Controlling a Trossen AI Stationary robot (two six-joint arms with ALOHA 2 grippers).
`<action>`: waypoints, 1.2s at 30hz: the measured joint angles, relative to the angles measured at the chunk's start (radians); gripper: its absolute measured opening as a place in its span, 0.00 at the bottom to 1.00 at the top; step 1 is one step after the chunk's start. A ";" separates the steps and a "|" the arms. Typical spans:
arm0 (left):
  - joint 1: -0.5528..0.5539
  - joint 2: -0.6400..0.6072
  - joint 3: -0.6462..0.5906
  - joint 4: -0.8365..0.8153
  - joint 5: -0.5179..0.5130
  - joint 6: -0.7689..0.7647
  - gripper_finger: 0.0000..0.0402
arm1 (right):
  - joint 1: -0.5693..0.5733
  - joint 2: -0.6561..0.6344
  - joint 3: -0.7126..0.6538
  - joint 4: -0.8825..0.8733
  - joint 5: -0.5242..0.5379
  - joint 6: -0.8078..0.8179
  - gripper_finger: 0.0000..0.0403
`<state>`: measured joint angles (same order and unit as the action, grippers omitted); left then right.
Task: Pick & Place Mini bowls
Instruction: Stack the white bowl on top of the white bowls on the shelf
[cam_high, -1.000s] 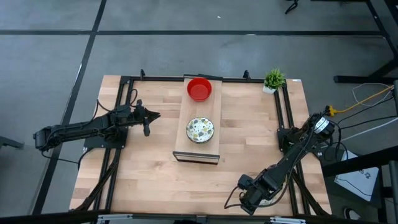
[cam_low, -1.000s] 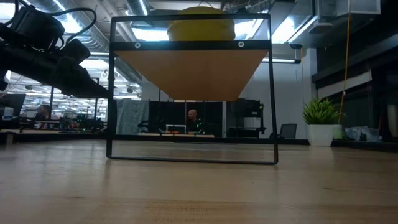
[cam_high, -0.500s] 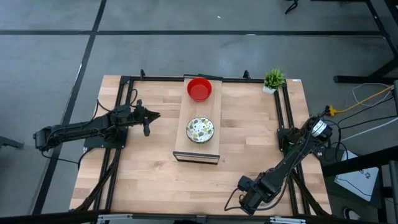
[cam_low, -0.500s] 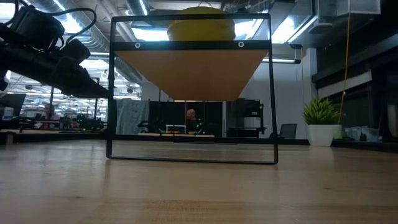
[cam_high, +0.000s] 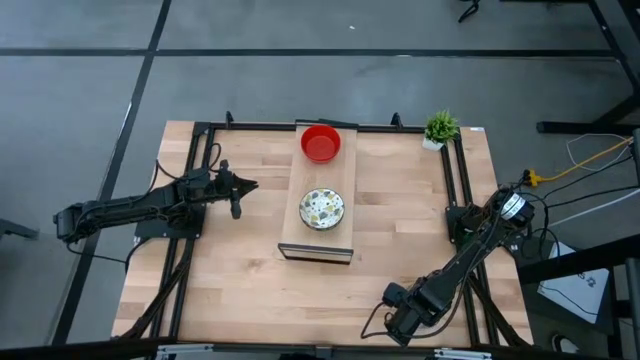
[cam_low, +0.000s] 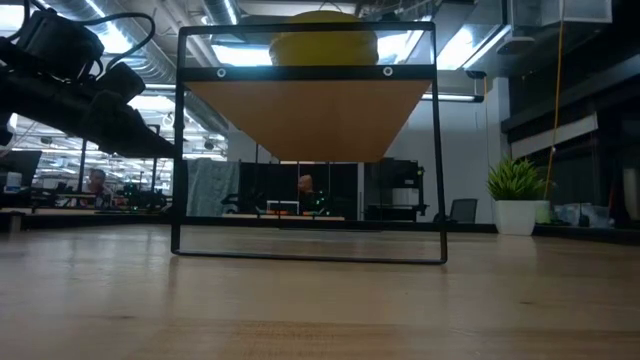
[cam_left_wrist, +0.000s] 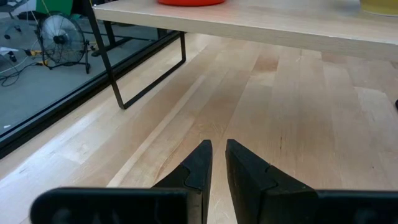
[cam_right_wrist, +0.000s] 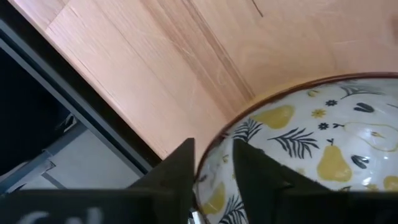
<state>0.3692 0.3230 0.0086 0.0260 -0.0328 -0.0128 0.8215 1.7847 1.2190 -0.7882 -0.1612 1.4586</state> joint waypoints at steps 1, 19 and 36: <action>0.000 0.000 0.000 0.000 0.000 0.000 0.11 | 0.000 0.000 0.000 -0.001 0.000 0.000 0.24; 0.000 0.000 0.000 0.000 0.000 0.000 0.11 | 0.000 -0.001 0.002 -0.142 0.087 -0.203 0.09; 0.000 0.000 0.000 0.000 0.000 0.000 0.11 | -0.003 0.002 -0.002 -0.276 0.344 -0.415 0.07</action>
<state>0.3691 0.3230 0.0086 0.0257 -0.0326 -0.0128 0.8181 1.7866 1.2171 -1.0641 0.1828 1.0431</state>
